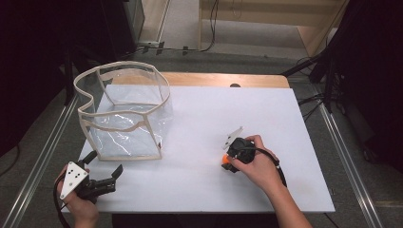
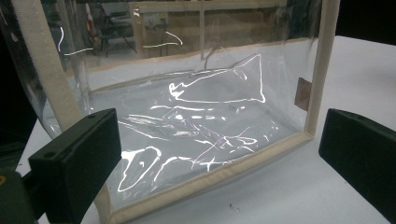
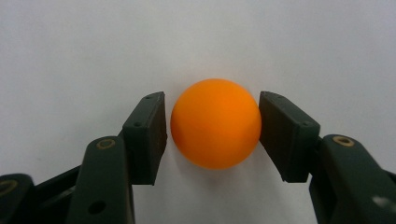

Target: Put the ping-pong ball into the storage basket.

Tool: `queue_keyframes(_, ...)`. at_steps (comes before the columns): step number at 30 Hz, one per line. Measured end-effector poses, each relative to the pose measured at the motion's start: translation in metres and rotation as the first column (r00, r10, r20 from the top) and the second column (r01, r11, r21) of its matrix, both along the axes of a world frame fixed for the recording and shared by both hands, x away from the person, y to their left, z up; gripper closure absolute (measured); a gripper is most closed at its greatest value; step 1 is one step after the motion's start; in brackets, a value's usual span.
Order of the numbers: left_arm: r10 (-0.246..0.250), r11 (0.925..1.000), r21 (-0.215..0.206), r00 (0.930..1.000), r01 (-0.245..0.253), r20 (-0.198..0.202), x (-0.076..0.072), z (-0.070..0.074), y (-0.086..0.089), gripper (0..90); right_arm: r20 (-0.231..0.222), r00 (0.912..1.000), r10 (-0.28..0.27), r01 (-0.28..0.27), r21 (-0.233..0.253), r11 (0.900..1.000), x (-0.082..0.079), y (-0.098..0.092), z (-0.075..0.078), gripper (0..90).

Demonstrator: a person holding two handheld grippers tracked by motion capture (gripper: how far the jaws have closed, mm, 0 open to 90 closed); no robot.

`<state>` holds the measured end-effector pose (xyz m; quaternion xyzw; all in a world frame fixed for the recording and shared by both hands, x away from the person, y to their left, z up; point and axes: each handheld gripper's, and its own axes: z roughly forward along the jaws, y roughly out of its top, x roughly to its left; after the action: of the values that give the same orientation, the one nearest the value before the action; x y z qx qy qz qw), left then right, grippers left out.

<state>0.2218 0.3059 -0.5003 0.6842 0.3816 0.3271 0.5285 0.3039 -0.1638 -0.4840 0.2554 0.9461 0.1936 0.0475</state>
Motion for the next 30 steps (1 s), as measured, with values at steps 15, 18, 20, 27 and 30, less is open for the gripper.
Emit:
queue_keyframes(15,0.000,1.0000,0.000,1.0000,0.000,0.000,0.000,0.000,0.000,0.0,0.007,0.9999,-0.008,0.008,0.005,1.000,0.000,-0.002,0.005,47.4)
queue_keyframes(18,-0.001,1.0000,0.001,1.0000,0.001,0.000,0.000,0.000,0.000,0.0,0.002,1.0000,0.005,-0.005,0.010,1.000,0.001,-0.002,0.006,47.4)
queue_keyframes(20,-0.001,1.0000,0.001,1.0000,0.001,-0.001,0.000,0.000,0.000,0.0,0.002,0.9999,0.011,-0.011,0.017,1.000,0.002,-0.001,0.008,47.4)
queue_keyframes(27,-0.002,1.0000,0.001,1.0000,0.002,-0.001,0.000,0.000,-0.001,0.0,-0.005,0.9999,0.014,-0.014,0.024,1.000,0.003,0.001,0.012,47.4)
queue_keyframes(30,-0.002,1.0000,0.001,1.0000,0.002,-0.001,0.000,0.000,-0.001,0.0,-0.006,0.9998,0.020,-0.020,0.030,0.999,0.004,0.002,0.012,47.4)
